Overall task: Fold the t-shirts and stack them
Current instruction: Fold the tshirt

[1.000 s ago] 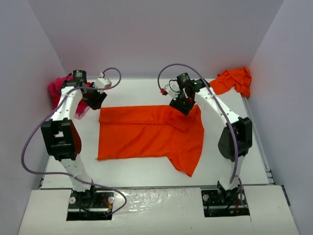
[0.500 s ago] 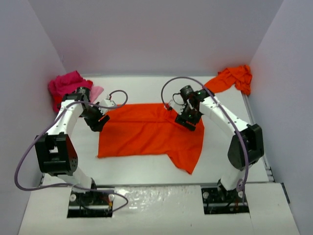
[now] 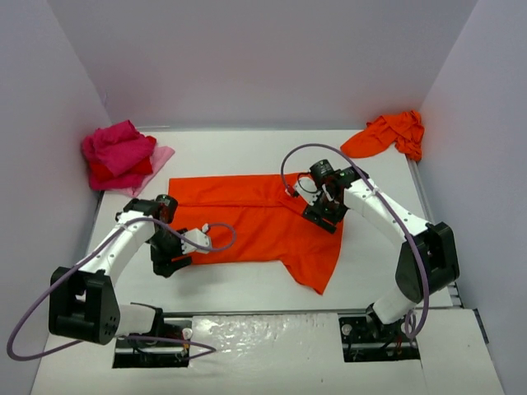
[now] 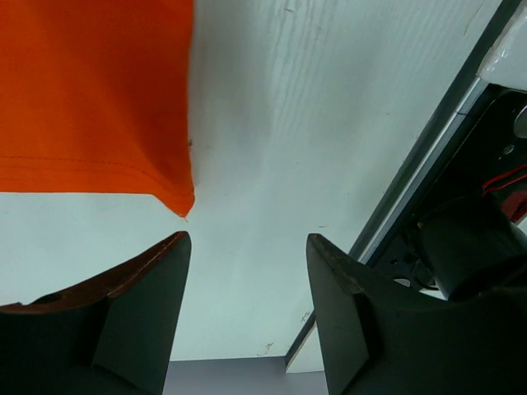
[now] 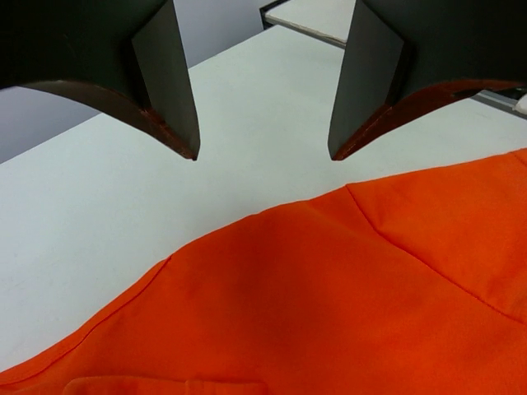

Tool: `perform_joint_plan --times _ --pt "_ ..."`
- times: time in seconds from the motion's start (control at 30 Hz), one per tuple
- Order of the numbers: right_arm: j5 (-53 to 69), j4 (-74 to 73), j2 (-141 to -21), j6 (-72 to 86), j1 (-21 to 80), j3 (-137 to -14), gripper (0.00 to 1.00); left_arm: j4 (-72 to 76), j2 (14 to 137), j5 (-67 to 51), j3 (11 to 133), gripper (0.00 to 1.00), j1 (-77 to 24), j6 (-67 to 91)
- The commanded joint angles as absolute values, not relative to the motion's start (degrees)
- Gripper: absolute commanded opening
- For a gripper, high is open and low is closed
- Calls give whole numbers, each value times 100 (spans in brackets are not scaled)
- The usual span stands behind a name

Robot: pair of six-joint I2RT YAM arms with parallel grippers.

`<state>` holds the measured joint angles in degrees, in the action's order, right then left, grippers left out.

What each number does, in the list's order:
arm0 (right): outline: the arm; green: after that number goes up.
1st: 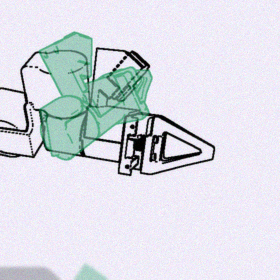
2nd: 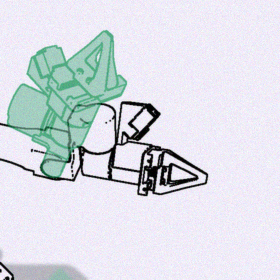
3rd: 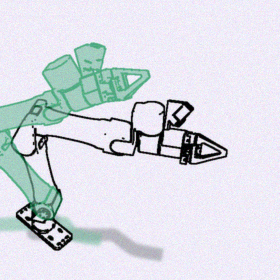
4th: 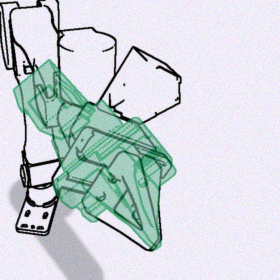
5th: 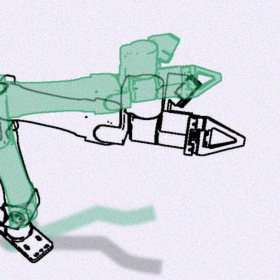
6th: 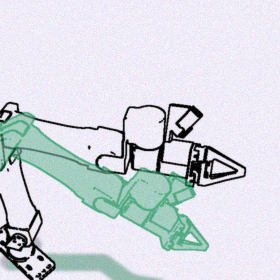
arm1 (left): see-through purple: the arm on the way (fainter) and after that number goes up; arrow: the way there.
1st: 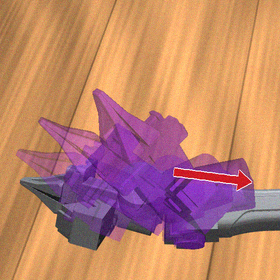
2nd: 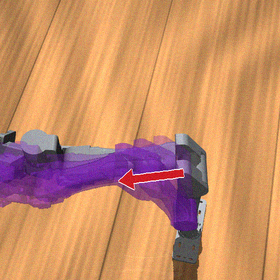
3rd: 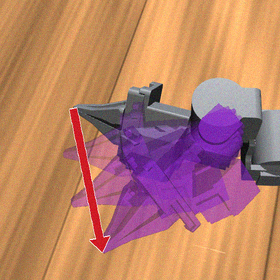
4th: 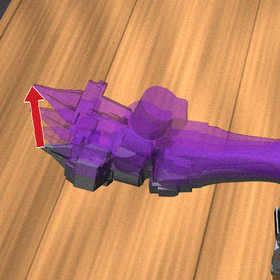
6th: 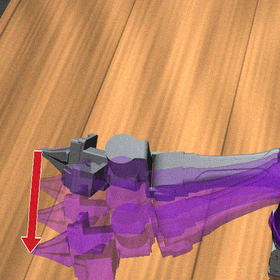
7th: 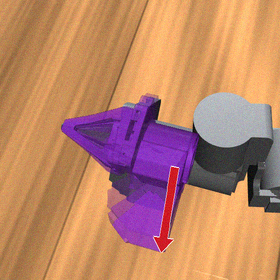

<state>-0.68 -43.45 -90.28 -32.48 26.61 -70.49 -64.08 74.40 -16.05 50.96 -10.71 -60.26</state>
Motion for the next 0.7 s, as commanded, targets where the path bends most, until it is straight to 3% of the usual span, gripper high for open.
perform_joint_plan --times 0.0,0.53,0.6,0.67 --pt "-128 -4212 -8829 -2934 2656 -7230 61 -5816 7309 -1234 4715 55 -1211 -6132" --pt "-62 -4219 -8578 -2962 2667 -6952 62 -3665 7802 -957 4153 55 -1424 -5401" --pt "-62 -4230 -8538 -2962 2663 -6921 62 -3578 7954 -864 4126 42 -1441 -5386" --pt "148 -4331 -8491 -3012 2663 -6908 62 -3491 8117 -801 4118 13 -1441 -5347"
